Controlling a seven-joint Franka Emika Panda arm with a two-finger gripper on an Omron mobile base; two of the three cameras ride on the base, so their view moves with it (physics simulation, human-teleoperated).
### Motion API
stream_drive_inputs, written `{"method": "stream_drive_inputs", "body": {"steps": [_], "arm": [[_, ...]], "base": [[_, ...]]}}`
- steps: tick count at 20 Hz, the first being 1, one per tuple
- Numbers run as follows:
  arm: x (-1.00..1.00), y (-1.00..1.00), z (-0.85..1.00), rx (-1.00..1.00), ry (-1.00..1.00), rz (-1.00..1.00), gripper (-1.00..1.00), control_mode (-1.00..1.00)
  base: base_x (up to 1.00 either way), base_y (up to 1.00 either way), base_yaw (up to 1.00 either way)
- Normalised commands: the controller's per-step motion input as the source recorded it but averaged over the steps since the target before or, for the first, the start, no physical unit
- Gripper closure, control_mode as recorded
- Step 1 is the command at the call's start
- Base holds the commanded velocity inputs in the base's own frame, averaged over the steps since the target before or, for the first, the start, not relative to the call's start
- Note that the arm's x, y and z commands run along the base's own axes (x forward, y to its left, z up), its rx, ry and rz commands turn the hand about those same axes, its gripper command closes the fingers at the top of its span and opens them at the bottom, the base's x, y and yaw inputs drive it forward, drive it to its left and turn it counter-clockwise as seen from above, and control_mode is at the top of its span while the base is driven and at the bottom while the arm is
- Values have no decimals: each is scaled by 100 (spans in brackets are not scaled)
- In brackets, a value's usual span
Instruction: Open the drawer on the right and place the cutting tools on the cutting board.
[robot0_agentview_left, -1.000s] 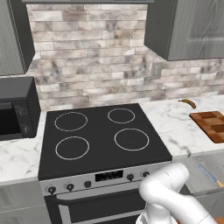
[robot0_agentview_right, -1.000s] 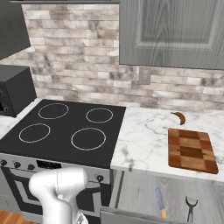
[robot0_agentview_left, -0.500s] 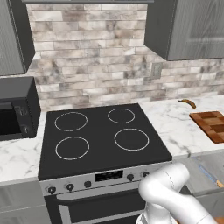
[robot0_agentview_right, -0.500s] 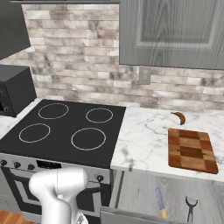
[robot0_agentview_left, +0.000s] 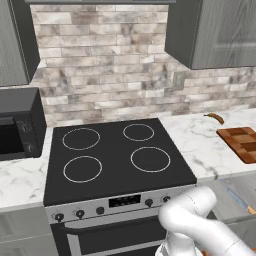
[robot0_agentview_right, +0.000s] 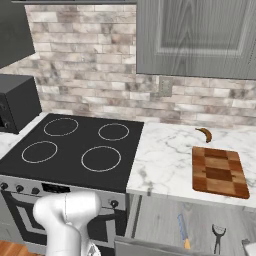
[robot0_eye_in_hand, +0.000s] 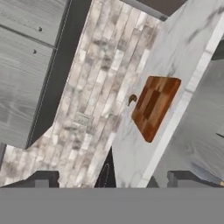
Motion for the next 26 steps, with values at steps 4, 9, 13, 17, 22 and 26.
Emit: {"method": "stream_drive_inputs", "body": {"steps": [4, 9, 13, 17, 22, 26], "arm": [[41, 0, 47, 0, 19, 0, -100, -100], [53, 0, 27, 0, 24, 0, -100, -100], [48, 0, 13, 0, 23, 0, -100, -100], [58, 13, 0, -7, 33, 0, -100, -100], [49, 39, -2, -13, 35, -2, -100, -100], [27, 17, -6, -15, 28, 0, -100, -100]], "base": [[0, 0, 0], [0, 0, 0], [0, 0, 0], [0, 0, 0], [0, 0, 0], [0, 0, 0]]}}
